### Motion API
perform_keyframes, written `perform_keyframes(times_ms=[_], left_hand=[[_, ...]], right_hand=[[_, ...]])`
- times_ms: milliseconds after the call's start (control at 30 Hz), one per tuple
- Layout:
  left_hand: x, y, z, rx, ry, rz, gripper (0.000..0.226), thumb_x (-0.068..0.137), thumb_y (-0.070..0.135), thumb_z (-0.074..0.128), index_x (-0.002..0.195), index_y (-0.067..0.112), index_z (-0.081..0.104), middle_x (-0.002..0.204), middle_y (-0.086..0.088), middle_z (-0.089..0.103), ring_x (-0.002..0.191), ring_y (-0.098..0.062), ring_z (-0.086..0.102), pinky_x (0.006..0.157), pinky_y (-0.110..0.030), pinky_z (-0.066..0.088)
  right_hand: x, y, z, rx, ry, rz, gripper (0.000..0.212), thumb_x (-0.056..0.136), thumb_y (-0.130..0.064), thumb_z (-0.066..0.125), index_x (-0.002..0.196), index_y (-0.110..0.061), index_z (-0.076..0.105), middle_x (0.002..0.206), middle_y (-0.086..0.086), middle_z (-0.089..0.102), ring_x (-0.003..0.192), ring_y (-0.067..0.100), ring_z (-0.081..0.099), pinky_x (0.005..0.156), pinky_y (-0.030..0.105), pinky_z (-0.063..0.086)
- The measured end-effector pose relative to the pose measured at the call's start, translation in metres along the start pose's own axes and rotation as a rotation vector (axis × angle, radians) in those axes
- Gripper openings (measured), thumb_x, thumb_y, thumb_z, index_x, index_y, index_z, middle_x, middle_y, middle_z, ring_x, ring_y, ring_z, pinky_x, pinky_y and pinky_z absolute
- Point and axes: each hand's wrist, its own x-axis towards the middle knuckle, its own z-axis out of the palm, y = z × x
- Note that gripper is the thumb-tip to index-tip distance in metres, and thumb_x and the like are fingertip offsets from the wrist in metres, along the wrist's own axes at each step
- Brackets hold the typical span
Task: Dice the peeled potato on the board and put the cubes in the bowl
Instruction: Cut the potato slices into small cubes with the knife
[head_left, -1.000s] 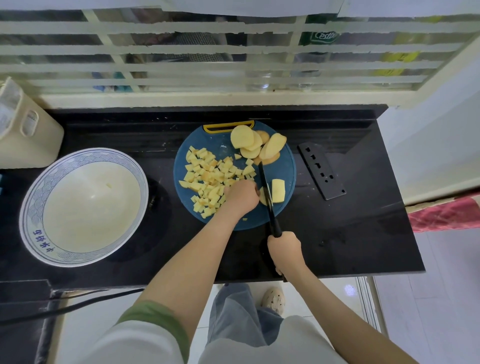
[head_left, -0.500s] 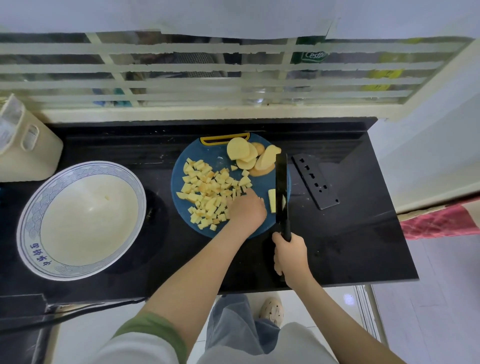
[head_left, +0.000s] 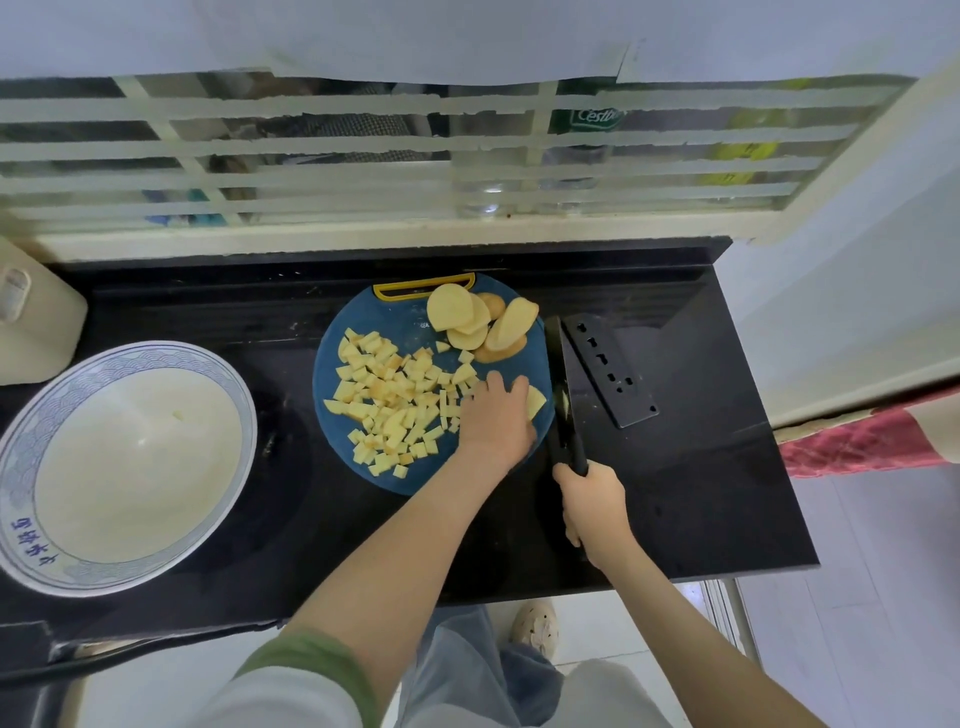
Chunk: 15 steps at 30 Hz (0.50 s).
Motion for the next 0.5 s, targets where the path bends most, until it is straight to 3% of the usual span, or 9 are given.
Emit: perform_keyframes(times_ms=[133, 233, 333, 400, 433, 500], left_hand=[[0.001, -0.031, -0.010, 0.156, 0.002, 0.268, 0.048, 0.091, 0.028, 0.052, 0.137, 0.022, 0.037, 0.129, -0.009, 0.041, 0.120, -0.029, 0.037, 0.095, -0.041, 0.032], [-0.008, -0.045, -0.017, 0.100, 0.014, 0.297, 0.053, 0.089, 0.028, 0.052, 0.139, 0.021, 0.037, 0.133, -0.005, 0.040, 0.123, -0.026, 0.035, 0.097, -0.041, 0.029], [-0.021, -0.044, -0.030, -0.148, 0.281, 0.169, 0.039, 0.085, 0.020, 0.053, 0.124, 0.016, 0.052, 0.115, -0.006, 0.050, 0.106, -0.027, 0.046, 0.089, -0.039, 0.033], [-0.020, -0.041, -0.039, -0.138, 0.491, 0.181, 0.031, 0.086, 0.019, 0.055, 0.117, 0.017, 0.058, 0.102, -0.007, 0.053, 0.094, -0.028, 0.051, 0.079, -0.040, 0.036], [-0.016, -0.040, -0.043, -0.087, 0.520, 0.227, 0.032, 0.087, 0.020, 0.057, 0.119, 0.021, 0.060, 0.103, -0.006, 0.055, 0.093, -0.028, 0.052, 0.077, -0.039, 0.035], [-0.010, -0.035, -0.058, 0.050, 0.403, 0.363, 0.036, 0.093, 0.022, 0.055, 0.128, 0.030, 0.056, 0.120, -0.002, 0.054, 0.104, -0.028, 0.050, 0.082, -0.041, 0.032]], right_hand=[[0.000, -0.003, 0.002, -0.158, -0.009, -0.052, 0.021, 0.094, -0.024, 0.052, 0.077, -0.012, 0.057, 0.071, 0.008, 0.056, 0.063, 0.023, 0.053, 0.063, 0.043, 0.052], [-0.003, -0.008, 0.003, -0.308, 0.020, -0.142, 0.022, 0.096, -0.024, 0.050, 0.078, -0.014, 0.057, 0.074, 0.005, 0.060, 0.067, 0.020, 0.058, 0.064, 0.037, 0.051], [-0.007, -0.011, -0.004, -0.506, 0.072, -0.231, 0.022, 0.098, -0.027, 0.048, 0.080, -0.017, 0.056, 0.074, 0.003, 0.061, 0.066, 0.016, 0.059, 0.057, 0.030, 0.047], [-0.008, -0.014, -0.012, -0.660, 0.088, -0.278, 0.020, 0.099, -0.030, 0.047, 0.084, -0.018, 0.055, 0.076, 0.001, 0.061, 0.067, 0.015, 0.060, 0.058, 0.030, 0.049], [-0.007, -0.015, -0.015, -0.746, 0.094, -0.312, 0.020, 0.099, -0.031, 0.046, 0.087, -0.019, 0.055, 0.076, 0.000, 0.060, 0.066, 0.015, 0.060, 0.057, 0.029, 0.050], [-0.008, -0.020, -0.022, -0.901, 0.105, -0.401, 0.018, 0.099, -0.033, 0.046, 0.093, -0.019, 0.055, 0.077, -0.002, 0.060, 0.066, 0.015, 0.061, 0.058, 0.030, 0.051]])
